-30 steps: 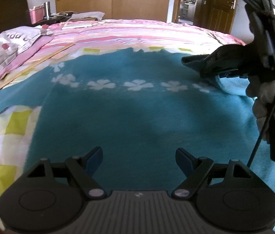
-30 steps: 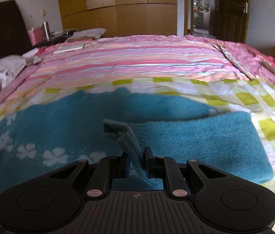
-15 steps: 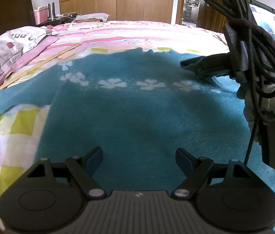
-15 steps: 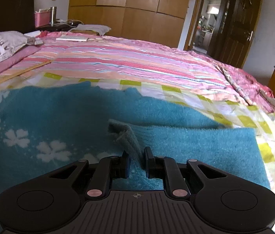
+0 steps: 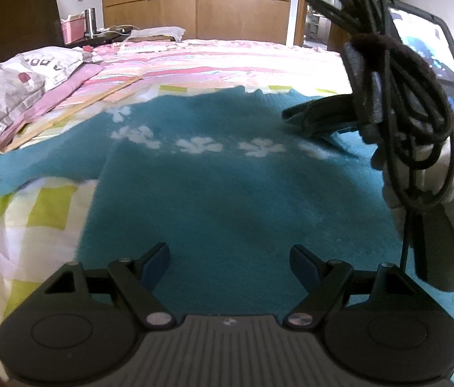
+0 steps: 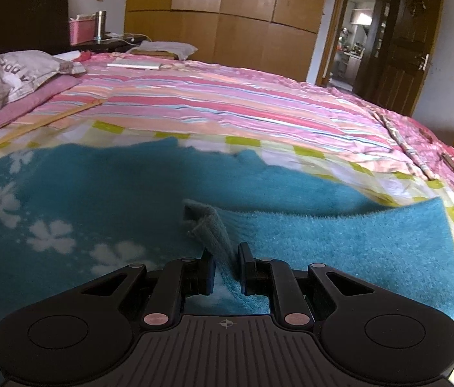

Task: Fold small clothes
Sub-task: 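Lift the sleeve with the right tool and carry it across the sweater body, then lay the sleeve on the sweater body and open the right tool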

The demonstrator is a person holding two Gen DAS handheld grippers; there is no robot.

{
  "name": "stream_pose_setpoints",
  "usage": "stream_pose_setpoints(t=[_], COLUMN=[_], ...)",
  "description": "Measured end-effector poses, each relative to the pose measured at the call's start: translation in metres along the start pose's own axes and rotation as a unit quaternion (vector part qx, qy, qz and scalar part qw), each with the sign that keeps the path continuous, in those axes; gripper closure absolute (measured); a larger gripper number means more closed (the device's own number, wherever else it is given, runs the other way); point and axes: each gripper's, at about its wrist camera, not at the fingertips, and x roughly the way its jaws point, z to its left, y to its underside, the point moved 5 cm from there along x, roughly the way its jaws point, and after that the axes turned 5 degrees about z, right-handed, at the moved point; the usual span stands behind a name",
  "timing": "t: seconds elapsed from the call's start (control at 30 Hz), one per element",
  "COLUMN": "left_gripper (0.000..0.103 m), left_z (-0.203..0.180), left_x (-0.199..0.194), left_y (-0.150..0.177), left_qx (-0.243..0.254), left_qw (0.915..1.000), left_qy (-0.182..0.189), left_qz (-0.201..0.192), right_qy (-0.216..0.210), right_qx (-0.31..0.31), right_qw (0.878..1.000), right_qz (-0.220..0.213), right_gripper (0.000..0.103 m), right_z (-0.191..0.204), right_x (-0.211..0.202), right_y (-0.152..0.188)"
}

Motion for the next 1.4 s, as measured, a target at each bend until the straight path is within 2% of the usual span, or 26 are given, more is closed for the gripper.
stream_pose_setpoints(t=[0.27,0.5,0.73,1.0,1.4], left_gripper=[0.016,0.016,0.016,0.016,0.016], left_z=[0.022,0.037,0.046,0.058,0.059], left_x=[-0.005,-0.006,-0.006,-0.004,-0.002], left_y=[-0.006,-0.009,-0.010,-0.011,-0.009], left_qx=[-0.024,-0.041,-0.043,-0.059,-0.055], left_qw=[0.9995,0.9985,0.9979,0.9968,0.9967], left_qy=[-0.017,-0.028,-0.040,-0.045,-0.053], left_qz=[-0.014,-0.021,-0.026,-0.027,-0.027], right_qy=[-0.059,-0.125,-0.169,-0.187,-0.193], right_qx=[0.029,0.045,0.045,0.051,0.054], right_qw=[0.998,0.991,0.984,0.980,0.980], right_qz=[0.011,0.020,0.031,0.041,0.015], right_gripper=[0.089,0.089,0.089,0.087,0.087], right_z=[0.027,0.057,0.085,0.101,0.102], right_x=[0.003,0.004,0.005,0.013,0.010], right_y=[-0.012,-0.023,-0.029,-0.024,-0.021])
